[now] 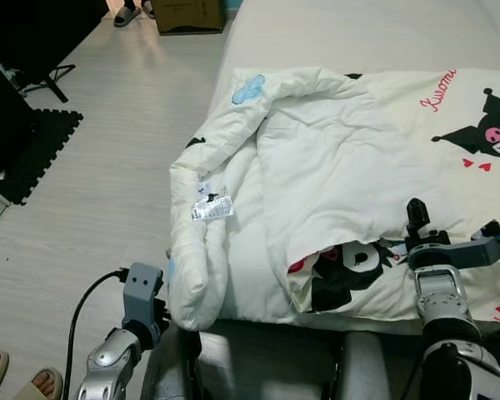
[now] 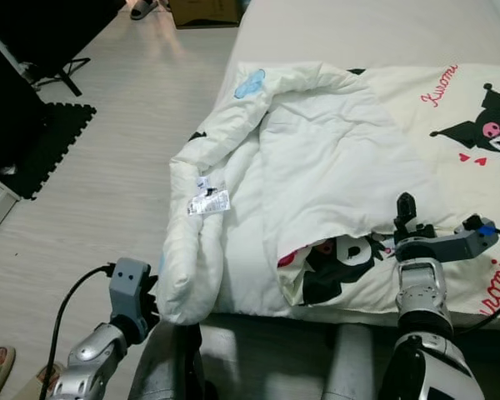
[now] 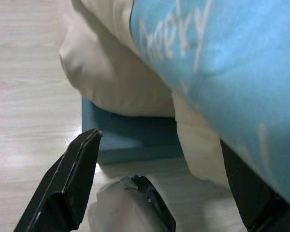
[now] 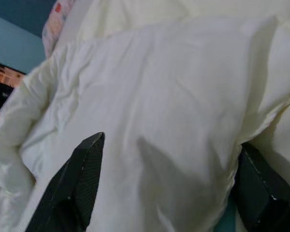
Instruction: Clean up the room
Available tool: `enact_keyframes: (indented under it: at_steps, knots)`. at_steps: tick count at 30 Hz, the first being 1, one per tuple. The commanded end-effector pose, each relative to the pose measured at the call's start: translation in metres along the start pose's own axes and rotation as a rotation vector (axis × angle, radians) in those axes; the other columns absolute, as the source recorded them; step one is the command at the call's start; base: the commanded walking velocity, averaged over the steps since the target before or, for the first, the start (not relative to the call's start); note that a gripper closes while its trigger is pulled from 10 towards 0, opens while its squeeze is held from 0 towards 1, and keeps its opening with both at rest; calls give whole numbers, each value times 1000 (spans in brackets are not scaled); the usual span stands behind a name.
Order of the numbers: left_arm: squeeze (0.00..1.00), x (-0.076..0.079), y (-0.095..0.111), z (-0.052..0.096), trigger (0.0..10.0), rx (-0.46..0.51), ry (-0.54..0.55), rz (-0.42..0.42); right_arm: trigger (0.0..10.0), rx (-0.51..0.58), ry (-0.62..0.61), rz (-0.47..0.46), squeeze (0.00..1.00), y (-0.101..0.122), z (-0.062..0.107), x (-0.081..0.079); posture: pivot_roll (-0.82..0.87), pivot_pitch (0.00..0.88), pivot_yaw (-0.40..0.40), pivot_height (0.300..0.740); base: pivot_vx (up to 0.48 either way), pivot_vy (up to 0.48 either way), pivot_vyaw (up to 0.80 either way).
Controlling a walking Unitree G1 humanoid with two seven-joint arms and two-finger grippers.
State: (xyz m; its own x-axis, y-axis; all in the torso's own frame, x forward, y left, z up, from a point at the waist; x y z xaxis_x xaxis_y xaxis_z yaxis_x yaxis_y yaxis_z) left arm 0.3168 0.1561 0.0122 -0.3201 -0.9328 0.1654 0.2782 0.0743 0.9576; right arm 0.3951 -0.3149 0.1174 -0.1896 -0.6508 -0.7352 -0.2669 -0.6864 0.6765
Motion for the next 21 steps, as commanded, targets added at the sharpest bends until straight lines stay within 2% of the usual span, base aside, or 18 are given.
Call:
enact_keyframes:
  at_steps: [1,3,6,10,13,14,15,16,17,19,20,21]
  knots:
    - [0,-8,-8,8,10000,-35,16,3,0,-28,3,12,0,-10,2,2,204,346,106,522,0,0,0]
    - [0,-7,-9,10,10000,-37,16,4,0,-25,15,4,0,-10,2,0,204,346,106,522,0,0,0]
    - [0,-6,-8,9,10000,-41,15,7,0,-12,66,54,0,-5,0,-11,204,345,105,522,0,0,0]
    - [0,-6,-9,8,10000,-42,15,10,0,-10,84,121,0,-2,-1,-14,195,344,100,522,0,0,0]
    - [0,-4,-9,8,10000,-44,14,14,0,-28,31,259,0,1,0,-4,187,341,96,522,0,0,0]
    - [0,-4,-9,8,10000,-44,14,14,0,-28,31,259,0,1,0,-4,187,341,96,522,0,0,0]
    - [0,-4,-10,8,10000,-45,14,15,0,-36,8,297,0,1,1,0,185,340,96,522,0,0,0]
    - [0,-3,-10,8,10000,-46,14,17,1255,-46,-46,361,0,3,3,11,180,339,93,522,0,0,0]
    - [0,-3,-10,7,10000,-47,14,19,0,-50,-107,427,0,7,6,23,180,339,93,522,0,0,0]
    - [0,-2,-10,8,10000,-49,15,22,0,-50,-165,489,0,11,10,35,180,339,93,522,0,0,0]
    - [0,-1,-11,7,10000,-50,14,23,4314,-45,-182,536,0,15,12,38,172,337,92,522,0,0,0]
    - [0,-1,-11,7,10000,-51,13,24,10000,-43,-204,588,0,18,14,42,172,337,92,522,0,0,0]
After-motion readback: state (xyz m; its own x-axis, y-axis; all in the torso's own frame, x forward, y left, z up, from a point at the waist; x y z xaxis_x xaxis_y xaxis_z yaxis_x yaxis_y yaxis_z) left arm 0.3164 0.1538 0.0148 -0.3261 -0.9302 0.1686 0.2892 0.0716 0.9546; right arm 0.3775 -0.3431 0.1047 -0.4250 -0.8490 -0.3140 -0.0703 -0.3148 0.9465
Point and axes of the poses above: a point about 5 cm out from each wrist's last joint towards the gripper, its own z axis pointing back from the gripper into the wrist, its own y axis along the axis of the wrist's last joint, x = y × z, the point moved 6 cm from there along -z, pointing out of the wrist towards the gripper, and after that the axes turned 4 degrees about z, right-handed, at the moved point
